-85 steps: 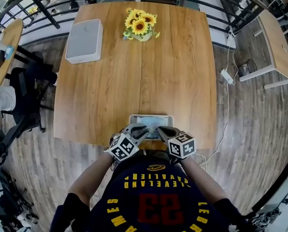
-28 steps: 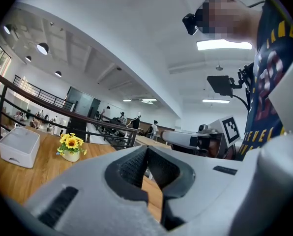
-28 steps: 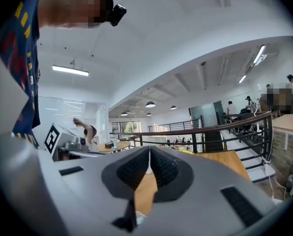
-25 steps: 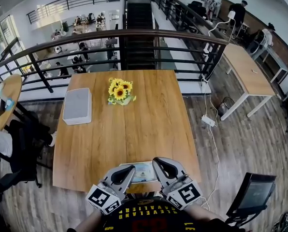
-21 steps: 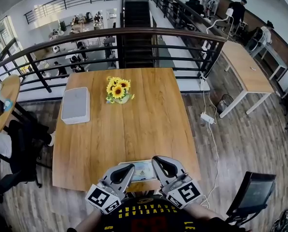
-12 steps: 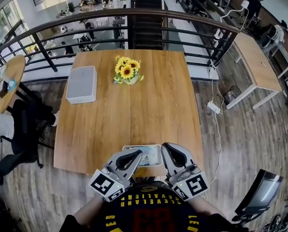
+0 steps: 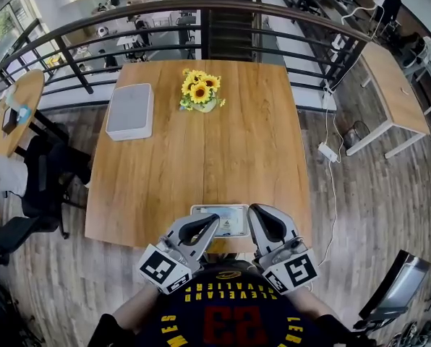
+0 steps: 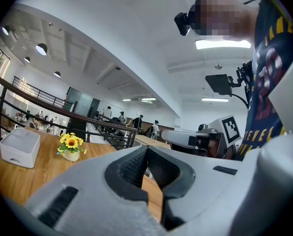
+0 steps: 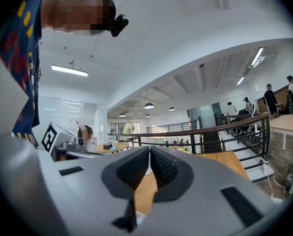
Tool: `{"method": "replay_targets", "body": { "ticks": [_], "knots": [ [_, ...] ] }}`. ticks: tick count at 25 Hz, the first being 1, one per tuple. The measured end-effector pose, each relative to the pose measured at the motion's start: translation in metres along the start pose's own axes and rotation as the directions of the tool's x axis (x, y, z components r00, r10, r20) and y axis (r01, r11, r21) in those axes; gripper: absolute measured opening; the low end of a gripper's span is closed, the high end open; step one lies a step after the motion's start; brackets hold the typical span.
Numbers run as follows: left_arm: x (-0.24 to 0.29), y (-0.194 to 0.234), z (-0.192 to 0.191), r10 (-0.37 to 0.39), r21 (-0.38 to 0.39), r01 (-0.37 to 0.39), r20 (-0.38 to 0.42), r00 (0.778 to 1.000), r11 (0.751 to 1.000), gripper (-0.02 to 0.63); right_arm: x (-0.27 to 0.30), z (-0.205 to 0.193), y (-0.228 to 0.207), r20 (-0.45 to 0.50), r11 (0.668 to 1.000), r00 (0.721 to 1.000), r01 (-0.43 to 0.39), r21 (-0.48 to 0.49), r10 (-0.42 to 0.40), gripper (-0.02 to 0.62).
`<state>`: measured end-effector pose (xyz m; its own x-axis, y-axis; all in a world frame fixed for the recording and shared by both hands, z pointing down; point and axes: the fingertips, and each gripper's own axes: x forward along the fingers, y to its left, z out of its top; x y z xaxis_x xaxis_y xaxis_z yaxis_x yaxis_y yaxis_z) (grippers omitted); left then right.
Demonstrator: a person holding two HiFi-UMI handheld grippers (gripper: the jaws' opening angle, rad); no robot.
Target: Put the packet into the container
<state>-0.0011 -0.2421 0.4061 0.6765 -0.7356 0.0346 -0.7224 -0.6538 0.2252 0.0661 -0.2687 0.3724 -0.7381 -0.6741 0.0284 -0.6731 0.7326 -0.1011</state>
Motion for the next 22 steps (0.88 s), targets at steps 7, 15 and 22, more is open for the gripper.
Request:
{"method": "replay_targets", "body": {
  "ticks": [7,15,22],
  "knots": [
    [-0.0014,-0.0024,-0.0029,-0.003,0.003,0.003,-0.009,1.0,1.0,0.009,-0.0005,-0.0062,0.0026,-0.01,1.0,1.0,-0.006,0.018,0.006,0.018],
    [-0.0022,-0.0065,-0.0058,-0.004,0.008,0.004,-0.013,1.0,1.0,0.009,-0.0051,-0.0073,0.0049,-0.009,1.0,1.0,-0.006,0.018,0.006,0.017],
    [-0.0047,-0.0031,-0.0067,-0.002,0.006,0.002,-0.012,1.0,1.0,0.009,-0.0021,-0.0104,0.0061,-0.015,1.0,1.0,-0.008,0.026,0.008,0.017]
  ]
}}
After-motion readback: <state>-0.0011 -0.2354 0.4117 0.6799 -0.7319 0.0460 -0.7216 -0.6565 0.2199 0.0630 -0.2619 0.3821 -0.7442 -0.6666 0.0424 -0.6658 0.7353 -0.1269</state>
